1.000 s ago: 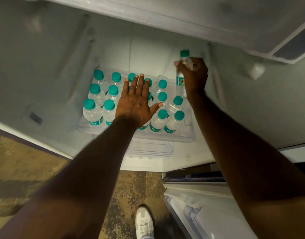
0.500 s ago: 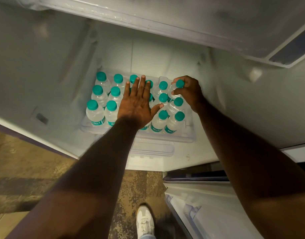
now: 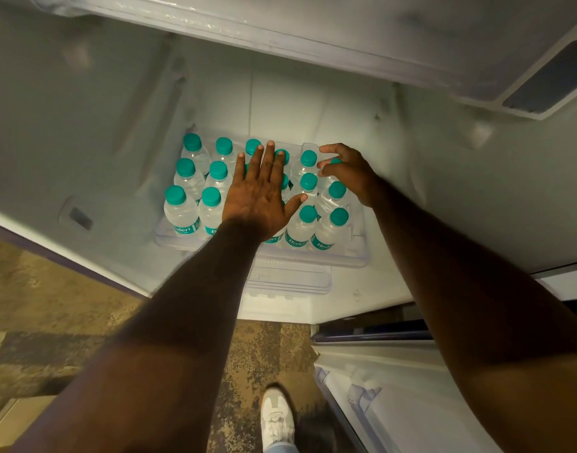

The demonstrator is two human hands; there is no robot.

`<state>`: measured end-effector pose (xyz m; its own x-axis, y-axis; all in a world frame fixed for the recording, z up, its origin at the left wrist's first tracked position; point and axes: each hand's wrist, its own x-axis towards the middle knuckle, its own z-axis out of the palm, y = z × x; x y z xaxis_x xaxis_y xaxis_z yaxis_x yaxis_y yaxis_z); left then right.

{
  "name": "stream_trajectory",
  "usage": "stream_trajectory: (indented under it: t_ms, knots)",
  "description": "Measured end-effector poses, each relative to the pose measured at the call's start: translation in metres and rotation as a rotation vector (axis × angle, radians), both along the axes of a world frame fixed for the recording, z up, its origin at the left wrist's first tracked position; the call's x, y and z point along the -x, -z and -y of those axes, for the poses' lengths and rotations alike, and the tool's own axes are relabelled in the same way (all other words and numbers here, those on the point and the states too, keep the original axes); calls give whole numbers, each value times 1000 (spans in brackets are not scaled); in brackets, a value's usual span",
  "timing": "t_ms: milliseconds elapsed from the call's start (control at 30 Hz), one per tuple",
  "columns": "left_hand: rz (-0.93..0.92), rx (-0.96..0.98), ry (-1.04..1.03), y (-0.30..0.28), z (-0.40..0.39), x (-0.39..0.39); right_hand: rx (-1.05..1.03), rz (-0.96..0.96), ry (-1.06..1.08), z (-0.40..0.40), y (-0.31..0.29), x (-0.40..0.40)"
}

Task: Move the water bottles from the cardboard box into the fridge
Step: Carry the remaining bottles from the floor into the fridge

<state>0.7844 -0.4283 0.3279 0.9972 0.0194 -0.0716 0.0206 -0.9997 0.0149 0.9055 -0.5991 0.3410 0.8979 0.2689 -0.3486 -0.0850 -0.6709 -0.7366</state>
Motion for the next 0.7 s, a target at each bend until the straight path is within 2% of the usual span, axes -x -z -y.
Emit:
stream_trajectory:
  t_ms: [300,400,533,700]
  knots:
    - [1,18,26,-4,-1,7,82,559,153,-24,-2,54]
    - [18,50,36,-9,0,11,79,635,167,-26,5,69]
    - [85,65,19,-16,-2,33,90,726,77,-25,14,96]
    - [102,92,-44,-12,-19,76,148,707,122,-32,22,137]
